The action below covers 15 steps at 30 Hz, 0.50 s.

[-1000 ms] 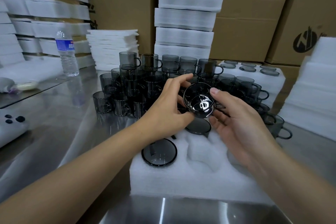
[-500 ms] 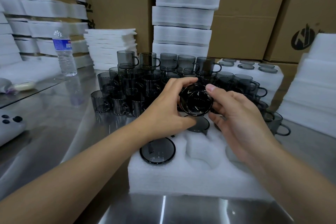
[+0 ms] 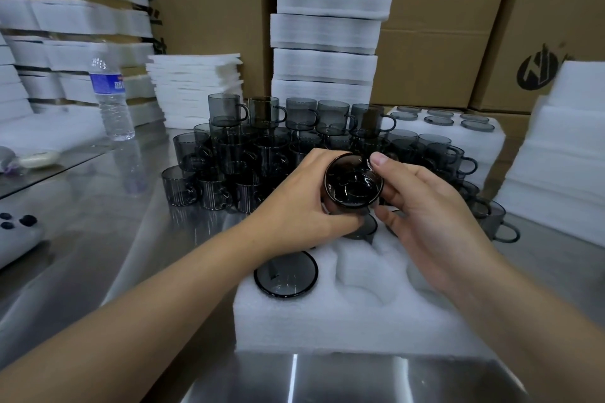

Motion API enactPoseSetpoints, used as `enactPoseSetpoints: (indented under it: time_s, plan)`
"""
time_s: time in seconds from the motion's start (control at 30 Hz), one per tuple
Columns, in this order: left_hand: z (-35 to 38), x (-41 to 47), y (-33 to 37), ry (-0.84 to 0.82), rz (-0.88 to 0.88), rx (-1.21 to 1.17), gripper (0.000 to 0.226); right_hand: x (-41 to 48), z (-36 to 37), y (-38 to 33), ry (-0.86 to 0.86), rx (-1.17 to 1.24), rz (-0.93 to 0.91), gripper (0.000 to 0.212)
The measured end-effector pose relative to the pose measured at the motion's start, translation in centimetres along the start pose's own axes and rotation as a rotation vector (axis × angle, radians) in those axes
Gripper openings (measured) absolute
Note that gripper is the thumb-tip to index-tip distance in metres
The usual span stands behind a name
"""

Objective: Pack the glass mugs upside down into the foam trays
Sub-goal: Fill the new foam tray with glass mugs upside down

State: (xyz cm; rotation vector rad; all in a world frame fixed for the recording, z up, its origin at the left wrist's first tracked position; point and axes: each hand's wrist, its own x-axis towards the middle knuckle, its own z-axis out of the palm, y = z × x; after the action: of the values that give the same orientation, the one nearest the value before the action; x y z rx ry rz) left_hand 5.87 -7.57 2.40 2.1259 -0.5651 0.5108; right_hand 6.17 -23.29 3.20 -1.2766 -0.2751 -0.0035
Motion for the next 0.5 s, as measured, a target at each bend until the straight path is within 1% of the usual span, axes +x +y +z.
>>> enactPoseSetpoints:
  time_s: [0.13,0.23,0.5]
  plan:
    - [-0.02,0.11,-0.09,0.004,-0.023,0.014,0.063,0.01,0.01,0.11,-0.002,-0.007,-0.012,0.016]
    - [-0.02,0.16,-0.13,0.003,-0.035,-0.001,0.064,0.14,-0.03,0.34,0.014,-0.058,-0.034,0.017]
    - [-0.02,0.13,-0.01,0.012,-0.017,-0.024,0.067,0.08,0.02,0.35,0.057,-0.063,-0.066,0.009]
